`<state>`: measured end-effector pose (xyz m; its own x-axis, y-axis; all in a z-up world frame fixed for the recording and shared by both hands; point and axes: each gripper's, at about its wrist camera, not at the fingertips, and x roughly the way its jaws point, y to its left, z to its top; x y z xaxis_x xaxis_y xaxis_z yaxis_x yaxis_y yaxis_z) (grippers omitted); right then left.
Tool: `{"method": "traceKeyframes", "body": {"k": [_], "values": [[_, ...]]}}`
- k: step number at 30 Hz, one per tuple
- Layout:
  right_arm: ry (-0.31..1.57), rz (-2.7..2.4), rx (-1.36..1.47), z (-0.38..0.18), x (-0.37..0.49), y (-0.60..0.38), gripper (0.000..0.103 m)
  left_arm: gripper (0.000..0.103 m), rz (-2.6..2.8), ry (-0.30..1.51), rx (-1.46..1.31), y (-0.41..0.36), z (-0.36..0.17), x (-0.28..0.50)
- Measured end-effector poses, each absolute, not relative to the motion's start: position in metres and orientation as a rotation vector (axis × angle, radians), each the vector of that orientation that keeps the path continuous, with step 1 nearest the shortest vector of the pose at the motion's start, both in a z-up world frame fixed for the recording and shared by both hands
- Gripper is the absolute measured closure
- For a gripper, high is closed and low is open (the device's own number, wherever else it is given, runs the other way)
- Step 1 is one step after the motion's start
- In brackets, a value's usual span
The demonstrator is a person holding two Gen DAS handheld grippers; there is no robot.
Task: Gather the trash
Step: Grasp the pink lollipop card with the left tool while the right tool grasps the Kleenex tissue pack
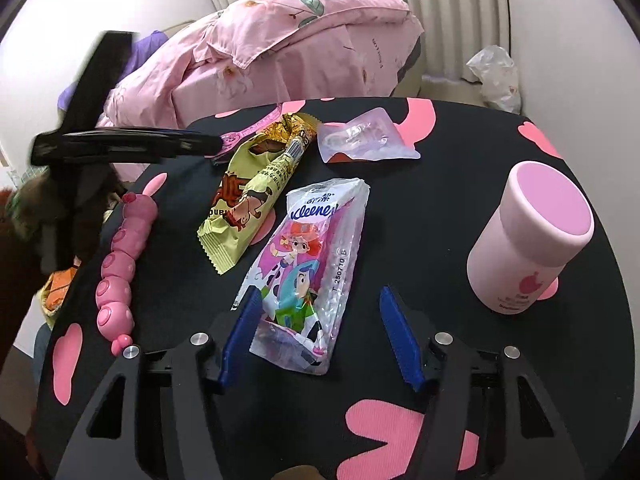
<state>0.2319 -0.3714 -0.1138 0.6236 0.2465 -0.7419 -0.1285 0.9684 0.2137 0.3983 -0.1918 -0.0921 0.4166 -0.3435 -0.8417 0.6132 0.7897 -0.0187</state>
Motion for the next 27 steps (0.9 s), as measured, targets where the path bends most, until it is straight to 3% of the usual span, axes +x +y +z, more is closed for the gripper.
{"method": "traceKeyframes", "body": {"k": [3, 5, 21, 23, 26, 27], "values": [[0.874, 0.210, 0.133, -0.114, 0.232, -0.370, 0.045, 0.042, -0.600, 0.994, 0.333, -0.198, -0.102, 0.408], [0.877, 0.200, 0.113, -0.114, 0.232, -0.367, 0.045, 0.053, -0.579, 0.974, 0.339, -0.197, -0.103, 0.410], [0.876, 0.190, 0.100, -0.114, 0.231, -0.363, 0.045, 0.053, -0.517, 0.858, 0.083, -0.140, -0.060, 0.323], [0.874, 0.181, 0.082, -0.113, 0.231, -0.361, 0.050, 0.053, -0.512, 0.849, 0.033, -0.127, -0.055, 0.305], [0.872, 0.190, 0.053, -0.112, 0.228, -0.354, 0.069, 0.053, -0.479, 0.814, 0.008, -0.112, -0.048, 0.274], [0.869, 0.184, 0.030, -0.111, 0.227, -0.351, 0.079, 0.053, -0.471, 0.808, -0.001, -0.108, -0.047, 0.263]]}}
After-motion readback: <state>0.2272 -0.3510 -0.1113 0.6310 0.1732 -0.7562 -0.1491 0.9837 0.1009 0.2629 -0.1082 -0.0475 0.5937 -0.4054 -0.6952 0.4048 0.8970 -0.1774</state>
